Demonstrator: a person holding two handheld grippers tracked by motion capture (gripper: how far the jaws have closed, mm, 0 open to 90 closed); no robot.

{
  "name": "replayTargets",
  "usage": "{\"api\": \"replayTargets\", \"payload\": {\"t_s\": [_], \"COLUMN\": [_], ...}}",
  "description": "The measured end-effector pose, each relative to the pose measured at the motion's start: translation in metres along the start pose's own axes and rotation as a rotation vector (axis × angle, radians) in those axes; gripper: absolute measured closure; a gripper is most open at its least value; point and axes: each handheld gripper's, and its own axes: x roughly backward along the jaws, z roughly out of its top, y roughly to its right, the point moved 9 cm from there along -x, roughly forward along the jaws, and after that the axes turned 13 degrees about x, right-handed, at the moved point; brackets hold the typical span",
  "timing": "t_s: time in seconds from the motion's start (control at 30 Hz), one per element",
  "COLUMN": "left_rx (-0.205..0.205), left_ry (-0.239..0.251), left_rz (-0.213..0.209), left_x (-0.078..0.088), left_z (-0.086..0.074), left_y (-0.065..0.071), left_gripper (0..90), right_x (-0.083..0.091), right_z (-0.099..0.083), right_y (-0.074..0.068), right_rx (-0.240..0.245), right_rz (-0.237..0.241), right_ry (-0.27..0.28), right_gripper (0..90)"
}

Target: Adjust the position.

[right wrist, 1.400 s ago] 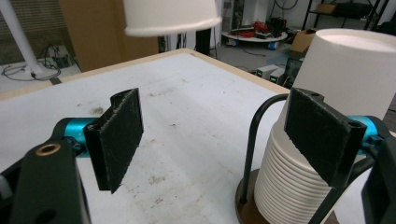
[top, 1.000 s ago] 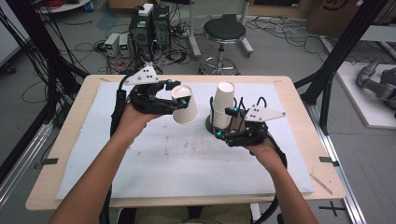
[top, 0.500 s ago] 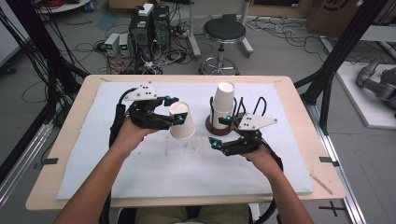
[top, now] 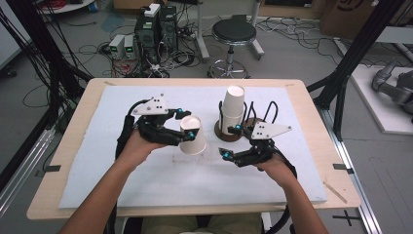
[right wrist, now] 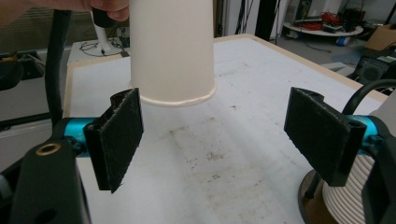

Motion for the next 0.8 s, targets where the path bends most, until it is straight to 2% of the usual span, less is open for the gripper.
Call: {"api": "replayTargets", "payload": {"t_s": [0.17,0.33,0.4,0.5,0.8], "left_rx": [-0.004,-0.027,-0.022,-0.036,-0.058], "left_ry": [0.001,-0.016,-0.014,-0.023,-0.042], "left_rz": [-0.02,-0.033,-0.036,-0.032,-0.098], "left_x": [0.003,0.002,0.001,-0.001,-0.012], "left_z": [-0.005,-0.01,-0.011,-0.011,-0.014], "left_y": [0.008,0.019,0.023,0.026,0.039], "left_gripper": [35.0,34.9,34.9,34.9,35.0], "right_x": [0.001,0.001,0.001,-0.001,-0.011], "right_z": [-0.003,-0.001,0.0,0.0,-0.001], "right_y": [-0.007,-0.021,-0.024,-0.027,-0.037], "right_rx": [0.002,0.035,0.047,0.048,0.055], "right_rz": [0.039,0.099,0.107,0.108,0.148], "right_ry": [-0.008,0.004,0.008,0.006,0.016], "right_gripper": [20.0,20.0,20.0,20.0,20.0]}}
